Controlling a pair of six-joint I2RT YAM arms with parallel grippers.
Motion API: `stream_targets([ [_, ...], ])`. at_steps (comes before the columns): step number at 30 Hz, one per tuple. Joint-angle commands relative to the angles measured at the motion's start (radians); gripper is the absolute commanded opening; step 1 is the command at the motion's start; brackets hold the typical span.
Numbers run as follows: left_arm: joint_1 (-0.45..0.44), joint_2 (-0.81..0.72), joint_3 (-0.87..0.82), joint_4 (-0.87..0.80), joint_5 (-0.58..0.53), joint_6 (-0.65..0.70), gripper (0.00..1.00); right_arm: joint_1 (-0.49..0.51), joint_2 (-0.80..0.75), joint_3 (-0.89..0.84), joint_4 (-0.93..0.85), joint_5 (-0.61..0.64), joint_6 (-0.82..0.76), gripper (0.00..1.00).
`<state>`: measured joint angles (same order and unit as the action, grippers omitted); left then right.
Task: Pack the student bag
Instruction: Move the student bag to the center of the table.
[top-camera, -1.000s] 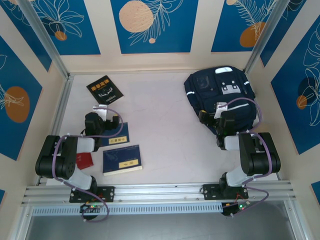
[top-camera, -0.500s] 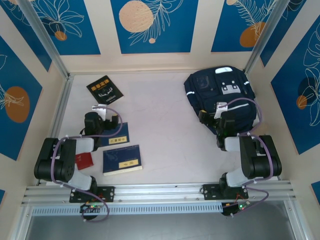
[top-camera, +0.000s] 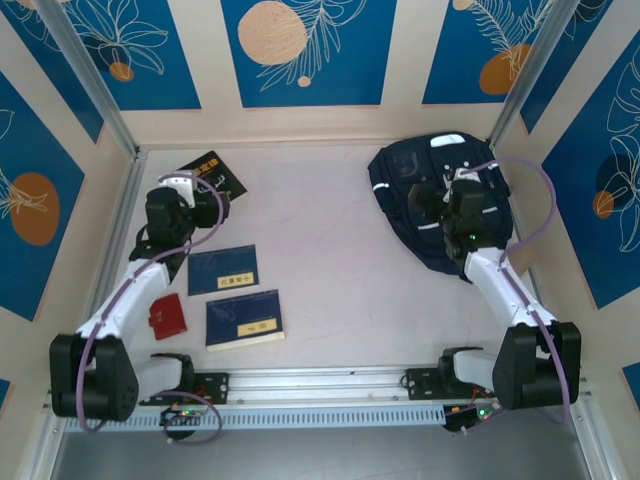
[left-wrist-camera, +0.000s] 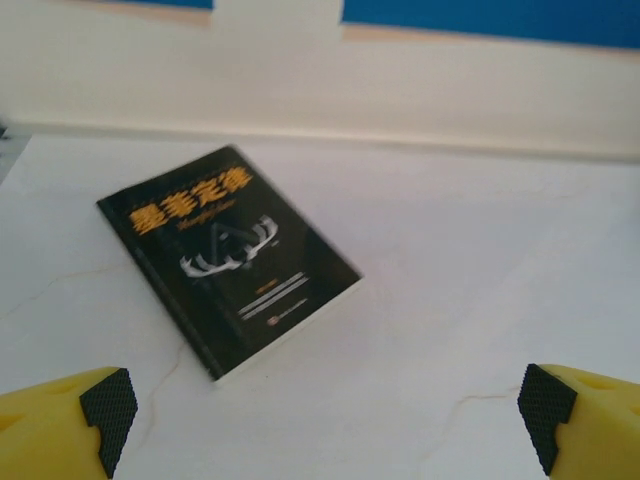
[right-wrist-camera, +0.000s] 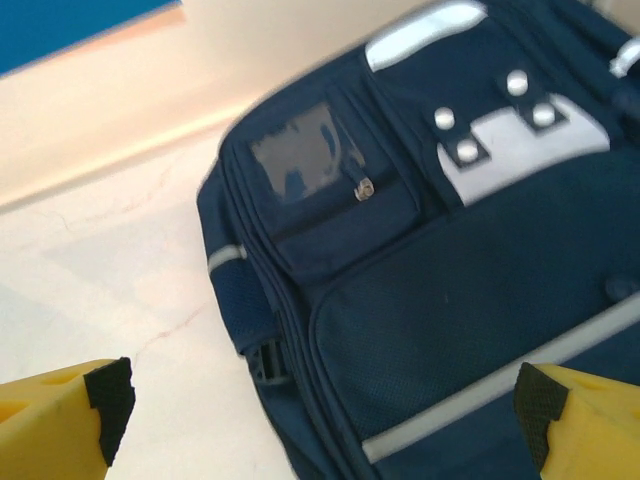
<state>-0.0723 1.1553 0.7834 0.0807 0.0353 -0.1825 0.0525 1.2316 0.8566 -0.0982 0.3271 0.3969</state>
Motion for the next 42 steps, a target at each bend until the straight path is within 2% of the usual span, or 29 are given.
stream_targets([
  [1,0.012,-0.065,0.069,-0.164,0.087,-0.119,1.0,-0.018,0.09,0.108,-0.345,-0.072,0.091,1.0],
  [4,0.012,-0.093,0.114,-0.259,0.052,-0.13,1.0,-0.022,0.178,0.184,-0.406,-0.148,0.082,0.98],
  [7,0.012,-0.129,0.102,-0.257,0.121,-0.092,1.0,-0.024,0.269,0.227,-0.417,-0.176,0.081,0.97],
  [9,0.012,-0.16,0.07,-0.233,0.128,-0.094,1.0,-0.024,0.335,0.264,-0.428,-0.192,0.077,0.97],
  [17,0.012,-0.238,0.011,-0.23,0.02,-0.062,1.0,-0.006,0.552,0.397,-0.471,-0.223,0.082,0.95],
  [20,0.011,-0.25,0.002,-0.225,0.015,-0.055,1.0,0.016,0.616,0.435,-0.496,-0.228,0.1,0.95],
  [26,0.012,-0.248,0.004,-0.219,0.018,-0.07,1.0,0.134,0.709,0.484,-0.497,-0.343,0.223,0.89],
  [30,0.012,-0.241,0.006,-0.222,-0.048,-0.129,1.0,0.271,0.784,0.557,-0.477,-0.38,0.298,0.89],
  [33,0.012,-0.226,0.04,-0.284,-0.102,-0.173,1.0,0.37,0.839,0.62,-0.451,-0.417,0.355,0.88],
  [38,0.013,-0.165,0.115,-0.377,-0.045,-0.157,1.0,0.5,0.93,0.775,-0.44,-0.478,0.386,0.86],
  [42,0.012,-0.128,0.14,-0.41,0.016,-0.139,1.0,0.505,0.908,0.867,-0.498,-0.469,0.35,0.85],
])
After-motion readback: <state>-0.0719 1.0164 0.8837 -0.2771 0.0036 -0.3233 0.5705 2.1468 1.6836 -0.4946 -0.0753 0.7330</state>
